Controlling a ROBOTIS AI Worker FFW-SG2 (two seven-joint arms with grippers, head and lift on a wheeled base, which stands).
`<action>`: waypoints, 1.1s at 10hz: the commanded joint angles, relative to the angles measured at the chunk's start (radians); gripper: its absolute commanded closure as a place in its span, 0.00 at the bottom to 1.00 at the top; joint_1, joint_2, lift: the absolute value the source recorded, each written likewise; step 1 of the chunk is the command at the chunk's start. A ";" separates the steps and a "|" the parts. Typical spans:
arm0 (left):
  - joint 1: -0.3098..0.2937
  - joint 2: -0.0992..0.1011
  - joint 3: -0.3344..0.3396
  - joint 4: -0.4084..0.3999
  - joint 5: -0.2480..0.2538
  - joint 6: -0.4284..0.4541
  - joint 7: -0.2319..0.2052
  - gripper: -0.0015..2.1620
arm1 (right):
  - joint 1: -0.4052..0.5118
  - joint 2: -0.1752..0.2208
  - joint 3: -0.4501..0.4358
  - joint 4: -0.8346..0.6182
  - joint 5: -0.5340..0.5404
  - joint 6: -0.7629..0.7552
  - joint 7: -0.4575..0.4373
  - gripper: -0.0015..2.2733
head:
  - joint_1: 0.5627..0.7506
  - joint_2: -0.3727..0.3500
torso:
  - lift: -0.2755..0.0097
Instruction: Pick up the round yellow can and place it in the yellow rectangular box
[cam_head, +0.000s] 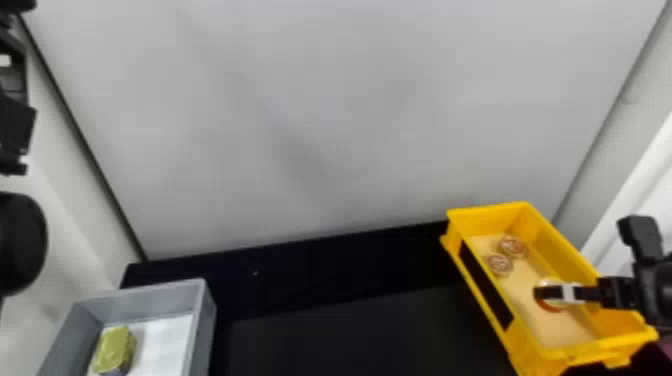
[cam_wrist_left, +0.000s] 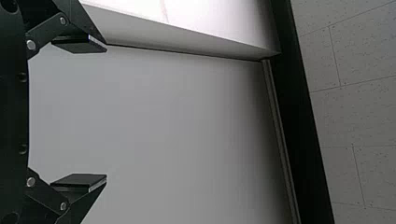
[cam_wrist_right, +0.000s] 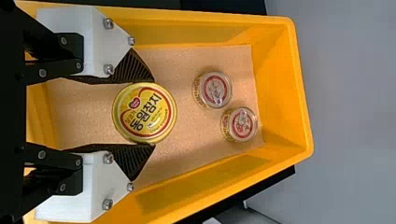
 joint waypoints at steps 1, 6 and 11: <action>-0.004 0.002 -0.005 0.004 -0.001 -0.004 -0.001 0.13 | -0.012 -0.014 0.015 0.082 -0.120 -0.034 -0.055 0.30 | 0.31 0.54 | 0.96; -0.015 0.000 -0.023 0.012 -0.001 -0.013 -0.004 0.13 | -0.038 -0.037 0.019 0.197 -0.209 -0.081 -0.134 0.30 | 0.31 0.54 | 0.96; -0.020 0.000 -0.032 0.017 -0.003 -0.023 -0.007 0.13 | -0.038 -0.039 0.041 0.272 -0.334 -0.135 -0.212 0.30 | 0.31 0.54 | 0.96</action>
